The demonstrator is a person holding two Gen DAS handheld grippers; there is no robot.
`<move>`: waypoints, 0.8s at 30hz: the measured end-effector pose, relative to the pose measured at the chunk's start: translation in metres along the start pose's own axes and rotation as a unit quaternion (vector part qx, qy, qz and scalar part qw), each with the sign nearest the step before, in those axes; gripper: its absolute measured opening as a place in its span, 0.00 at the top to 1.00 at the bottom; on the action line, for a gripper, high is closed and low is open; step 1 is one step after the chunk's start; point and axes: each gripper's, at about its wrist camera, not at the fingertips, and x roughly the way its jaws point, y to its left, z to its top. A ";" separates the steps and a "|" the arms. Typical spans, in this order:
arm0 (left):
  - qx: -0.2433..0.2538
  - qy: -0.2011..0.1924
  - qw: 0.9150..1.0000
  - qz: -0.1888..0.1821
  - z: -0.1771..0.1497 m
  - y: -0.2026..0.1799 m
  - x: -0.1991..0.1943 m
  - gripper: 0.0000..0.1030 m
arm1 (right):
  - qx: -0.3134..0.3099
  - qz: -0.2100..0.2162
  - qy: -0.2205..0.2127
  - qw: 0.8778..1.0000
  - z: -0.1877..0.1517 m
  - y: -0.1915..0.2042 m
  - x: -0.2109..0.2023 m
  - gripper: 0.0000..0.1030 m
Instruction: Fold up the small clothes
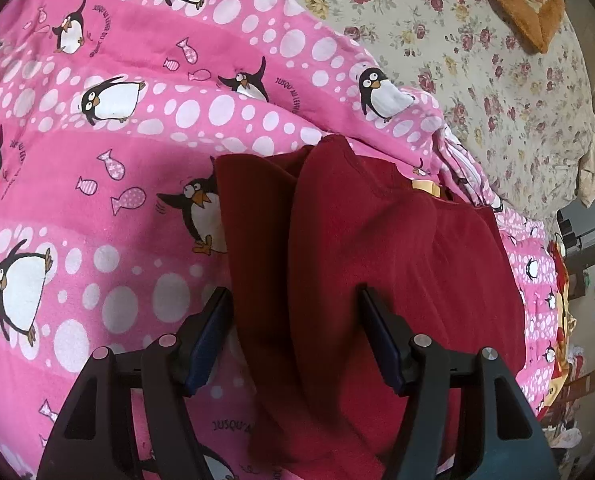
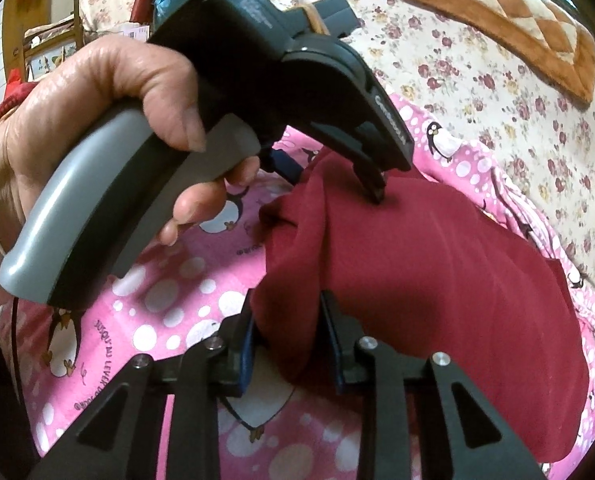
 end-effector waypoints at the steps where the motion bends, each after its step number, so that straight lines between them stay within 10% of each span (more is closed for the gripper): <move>1: 0.000 0.000 1.000 0.000 0.000 0.000 0.000 0.57 | 0.001 0.000 0.000 1.000 0.000 0.000 0.000 0.71; 24: 0.046 -0.013 0.998 0.028 -0.004 -0.008 0.000 0.57 | 0.030 0.012 -0.002 0.999 -0.003 -0.006 0.002 0.70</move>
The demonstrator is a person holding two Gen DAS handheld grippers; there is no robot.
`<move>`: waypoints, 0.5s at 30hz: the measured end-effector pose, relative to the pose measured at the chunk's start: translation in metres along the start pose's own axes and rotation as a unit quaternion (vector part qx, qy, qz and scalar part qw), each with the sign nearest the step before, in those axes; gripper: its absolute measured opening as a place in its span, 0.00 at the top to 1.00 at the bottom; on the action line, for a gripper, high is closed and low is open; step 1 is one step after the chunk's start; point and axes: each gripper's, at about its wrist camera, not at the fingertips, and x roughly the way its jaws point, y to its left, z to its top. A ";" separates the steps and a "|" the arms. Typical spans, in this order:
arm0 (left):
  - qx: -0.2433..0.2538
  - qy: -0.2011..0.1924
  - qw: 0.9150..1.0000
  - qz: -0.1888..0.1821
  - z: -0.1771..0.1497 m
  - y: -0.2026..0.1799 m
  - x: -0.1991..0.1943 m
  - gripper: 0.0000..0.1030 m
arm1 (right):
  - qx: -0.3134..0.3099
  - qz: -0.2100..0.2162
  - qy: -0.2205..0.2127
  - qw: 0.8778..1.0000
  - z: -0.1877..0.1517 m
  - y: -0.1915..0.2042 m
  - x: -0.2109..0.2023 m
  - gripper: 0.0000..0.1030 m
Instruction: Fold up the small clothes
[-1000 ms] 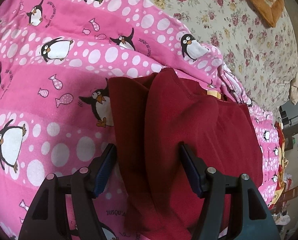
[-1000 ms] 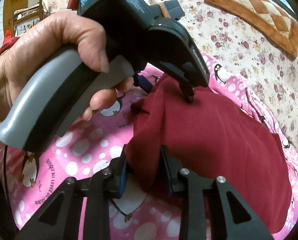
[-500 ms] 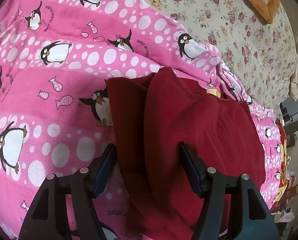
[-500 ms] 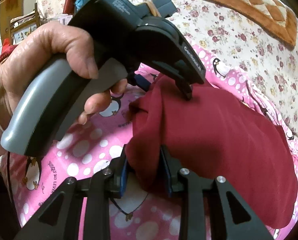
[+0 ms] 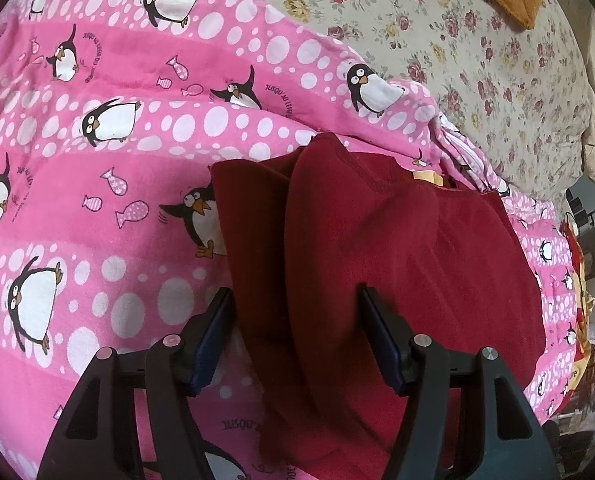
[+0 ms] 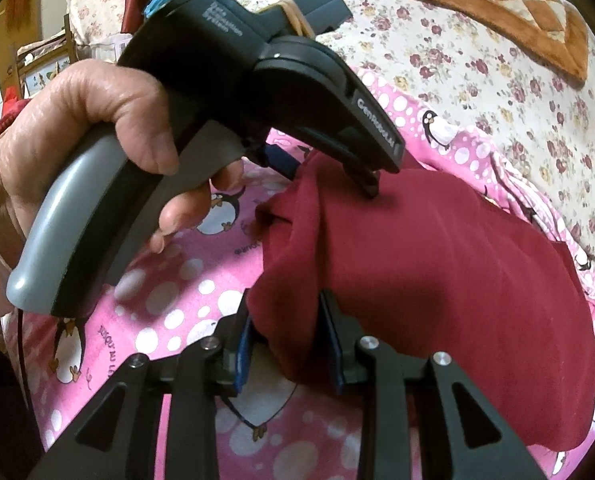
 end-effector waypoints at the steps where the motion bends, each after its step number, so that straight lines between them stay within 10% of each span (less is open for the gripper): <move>1: 0.000 0.000 1.000 0.000 0.000 0.000 0.000 0.57 | 0.000 0.000 0.000 1.000 0.000 0.000 0.000 0.70; 15: 0.000 0.000 1.000 -0.001 0.000 0.000 0.001 0.57 | 0.003 0.005 0.003 1.000 0.001 -0.001 -0.003 0.72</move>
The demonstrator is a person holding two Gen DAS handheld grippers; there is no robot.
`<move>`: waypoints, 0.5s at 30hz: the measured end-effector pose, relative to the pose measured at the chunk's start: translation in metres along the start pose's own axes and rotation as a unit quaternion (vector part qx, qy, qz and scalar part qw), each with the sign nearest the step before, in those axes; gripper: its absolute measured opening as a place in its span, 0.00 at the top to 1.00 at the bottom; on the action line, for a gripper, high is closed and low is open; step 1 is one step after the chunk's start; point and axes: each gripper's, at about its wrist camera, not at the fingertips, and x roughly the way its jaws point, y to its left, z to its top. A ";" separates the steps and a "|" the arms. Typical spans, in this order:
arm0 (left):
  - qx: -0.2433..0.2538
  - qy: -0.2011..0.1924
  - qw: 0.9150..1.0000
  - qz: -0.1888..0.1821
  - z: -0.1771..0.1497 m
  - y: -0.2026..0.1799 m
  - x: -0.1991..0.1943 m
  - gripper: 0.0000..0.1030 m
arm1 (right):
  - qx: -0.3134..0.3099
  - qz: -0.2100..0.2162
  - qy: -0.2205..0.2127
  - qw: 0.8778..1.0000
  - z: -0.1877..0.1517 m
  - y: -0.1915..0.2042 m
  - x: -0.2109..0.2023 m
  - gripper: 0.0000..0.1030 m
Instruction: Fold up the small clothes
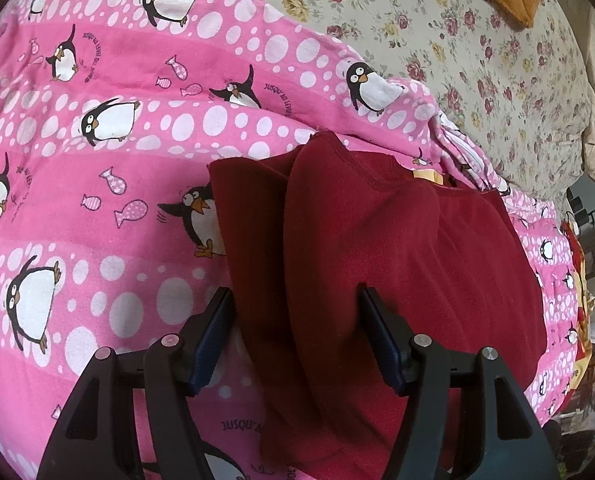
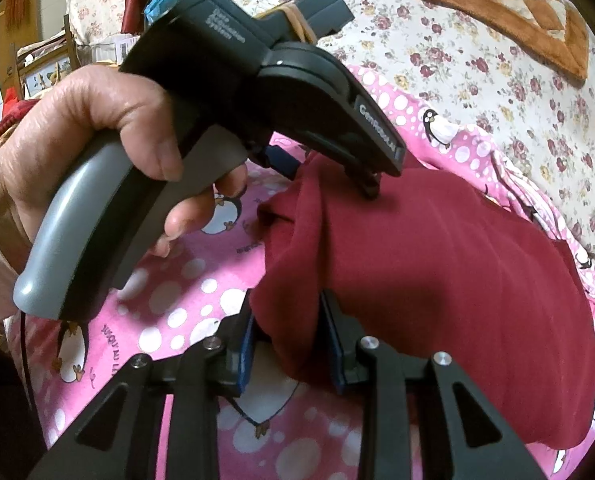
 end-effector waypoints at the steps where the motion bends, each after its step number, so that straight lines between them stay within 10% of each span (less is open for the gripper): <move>1: -0.001 0.000 1.000 -0.001 0.000 0.000 0.000 0.57 | 0.004 0.003 0.000 1.000 0.000 -0.001 -0.001 0.73; 15: 0.004 -0.005 1.000 0.008 -0.001 -0.002 -0.001 0.57 | 0.064 0.052 0.003 0.997 -0.001 -0.018 -0.008 0.79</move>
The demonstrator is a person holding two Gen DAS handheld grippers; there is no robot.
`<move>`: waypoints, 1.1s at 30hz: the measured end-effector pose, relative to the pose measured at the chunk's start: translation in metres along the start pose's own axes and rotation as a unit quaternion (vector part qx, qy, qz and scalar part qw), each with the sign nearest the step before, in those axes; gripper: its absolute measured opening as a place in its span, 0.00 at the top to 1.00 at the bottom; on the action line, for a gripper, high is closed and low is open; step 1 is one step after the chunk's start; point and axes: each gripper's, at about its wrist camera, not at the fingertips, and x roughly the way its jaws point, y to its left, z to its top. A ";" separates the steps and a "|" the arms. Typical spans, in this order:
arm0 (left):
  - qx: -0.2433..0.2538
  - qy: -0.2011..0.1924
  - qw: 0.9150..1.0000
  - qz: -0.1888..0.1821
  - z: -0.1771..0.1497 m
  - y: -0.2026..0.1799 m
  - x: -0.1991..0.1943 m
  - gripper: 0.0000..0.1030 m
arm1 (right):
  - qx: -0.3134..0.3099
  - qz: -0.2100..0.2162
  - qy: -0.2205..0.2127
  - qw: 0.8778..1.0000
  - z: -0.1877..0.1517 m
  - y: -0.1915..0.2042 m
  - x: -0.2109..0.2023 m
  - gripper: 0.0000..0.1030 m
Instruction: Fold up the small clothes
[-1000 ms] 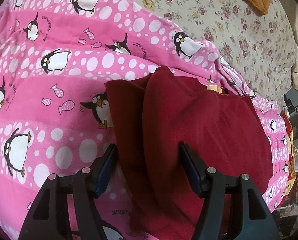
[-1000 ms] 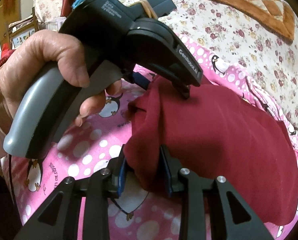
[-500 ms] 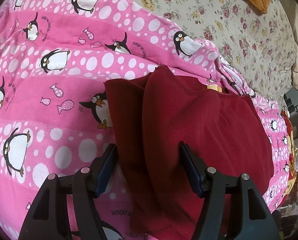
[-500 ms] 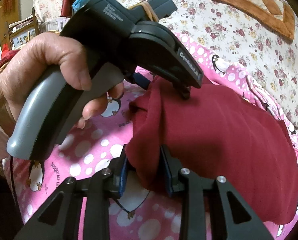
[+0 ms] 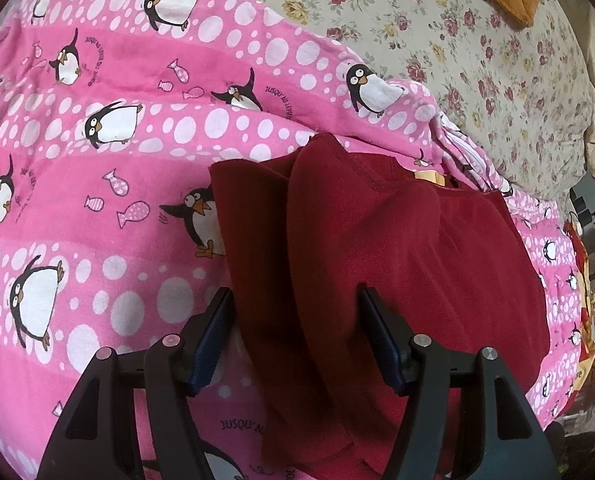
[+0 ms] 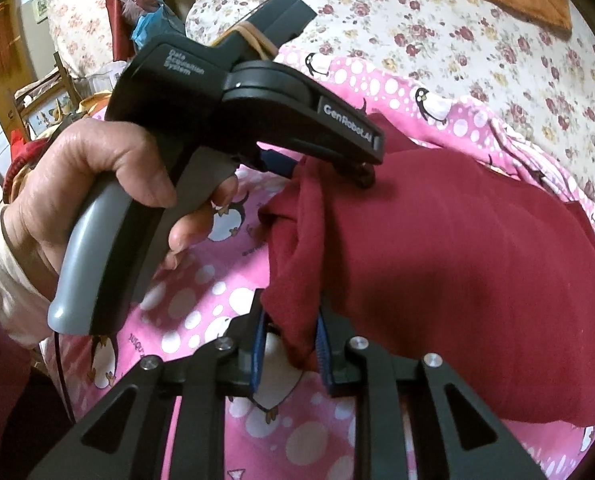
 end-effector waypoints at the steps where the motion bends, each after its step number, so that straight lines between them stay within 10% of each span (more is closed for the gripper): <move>1: 0.000 0.000 1.000 0.000 0.000 0.000 0.000 0.57 | 0.001 0.001 0.000 1.000 0.000 0.000 0.000 0.79; 15: -0.003 0.000 1.000 -0.003 0.000 0.001 -0.001 0.59 | 0.001 -0.001 0.005 1.000 0.000 0.000 0.001 0.79; 26: 0.013 -0.013 1.000 -0.006 0.001 -0.014 -0.012 0.91 | 0.006 0.003 0.004 1.000 -0.001 -0.001 -0.001 0.79; 33: -0.004 -0.017 1.000 -0.017 0.001 -0.011 -0.016 0.94 | 0.020 0.014 0.002 1.000 -0.002 -0.004 -0.005 0.79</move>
